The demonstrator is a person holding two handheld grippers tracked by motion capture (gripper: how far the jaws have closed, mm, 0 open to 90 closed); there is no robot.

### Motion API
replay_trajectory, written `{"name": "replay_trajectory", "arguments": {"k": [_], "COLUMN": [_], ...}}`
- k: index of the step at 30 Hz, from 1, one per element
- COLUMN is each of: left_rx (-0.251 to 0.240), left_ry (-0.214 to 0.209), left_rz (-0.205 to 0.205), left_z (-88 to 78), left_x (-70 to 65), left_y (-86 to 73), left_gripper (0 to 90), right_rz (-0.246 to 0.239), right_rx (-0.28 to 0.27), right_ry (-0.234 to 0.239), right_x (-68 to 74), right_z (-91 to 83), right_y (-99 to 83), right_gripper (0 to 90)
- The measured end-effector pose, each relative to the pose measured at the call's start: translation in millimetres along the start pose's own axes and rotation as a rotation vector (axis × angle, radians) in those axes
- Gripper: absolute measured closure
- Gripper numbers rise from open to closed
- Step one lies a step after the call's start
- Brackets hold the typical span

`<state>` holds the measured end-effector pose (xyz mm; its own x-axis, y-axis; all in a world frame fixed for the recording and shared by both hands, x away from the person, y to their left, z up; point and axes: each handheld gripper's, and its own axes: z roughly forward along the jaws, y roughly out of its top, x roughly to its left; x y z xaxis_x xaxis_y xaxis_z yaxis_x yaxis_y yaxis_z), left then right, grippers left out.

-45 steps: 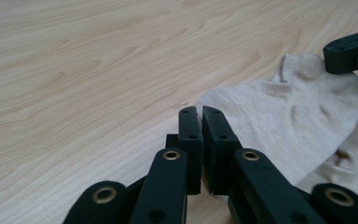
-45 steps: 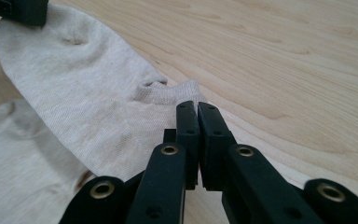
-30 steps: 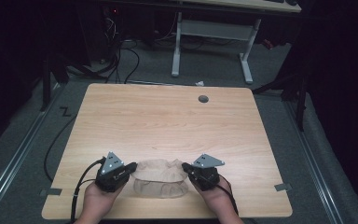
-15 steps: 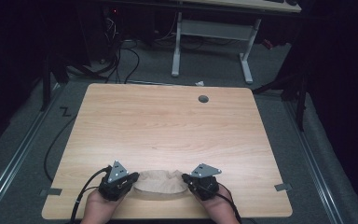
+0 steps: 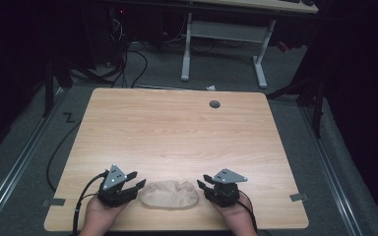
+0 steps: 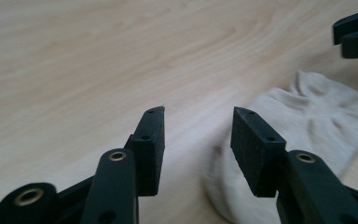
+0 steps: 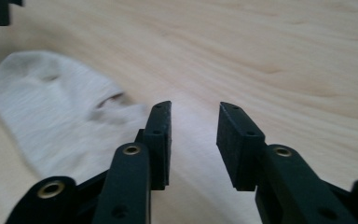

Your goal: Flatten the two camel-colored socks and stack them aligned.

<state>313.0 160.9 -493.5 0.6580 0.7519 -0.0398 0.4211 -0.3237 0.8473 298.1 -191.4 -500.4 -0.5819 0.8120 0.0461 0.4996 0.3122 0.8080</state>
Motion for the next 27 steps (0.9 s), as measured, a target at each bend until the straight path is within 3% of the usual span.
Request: {"name": "replay_trajectory", "arguments": {"k": [4,7,10,13,16,19,27], "left_rx": [0.019,0.083,0.132,0.134,0.129,0.126,0.112], "left_ry": [0.113,0.239,0.294,0.294,0.281,0.27,0.249], "left_rz": [0.014,0.056,0.005,-0.081,-0.116,-0.121,-0.123], "left_z": [6.4,14.3,17.4,14.6,13.0,12.2,10.5], "left_x": [26.3,49.1,71.3,86.0,89.7,88.7,87.3], "left_y": [-3.4,-11.8,-20.4,-23.3,-23.7,-23.0,-19.0], "left_gripper": [51.3,49.1,48.3,48.2,47.8,47.9,48.1], "right_rz": [0.014,0.02,0.076,0.102,0.106,0.122,0.108], "right_rx": [-0.033,-0.017,0.0,0.022,0.029,0.021,0.022], "right_ry": [-0.09,-0.169,-0.217,-0.27,-0.301,-0.301,-0.302], "right_x": [-23.4,-42.9,-66.9,-82.2,-88.9,-88.9,-85.7], "right_z": [5.3,12.5,17.3,17.4,12.9,7.4,5.5], "right_y": [-1.5,-5.4,-8.2,-10.8,-14.9,-17.0,-17.9], "right_gripper": [57.0,54.4,51.4,50.0,48.7,48.2,48.3]}}
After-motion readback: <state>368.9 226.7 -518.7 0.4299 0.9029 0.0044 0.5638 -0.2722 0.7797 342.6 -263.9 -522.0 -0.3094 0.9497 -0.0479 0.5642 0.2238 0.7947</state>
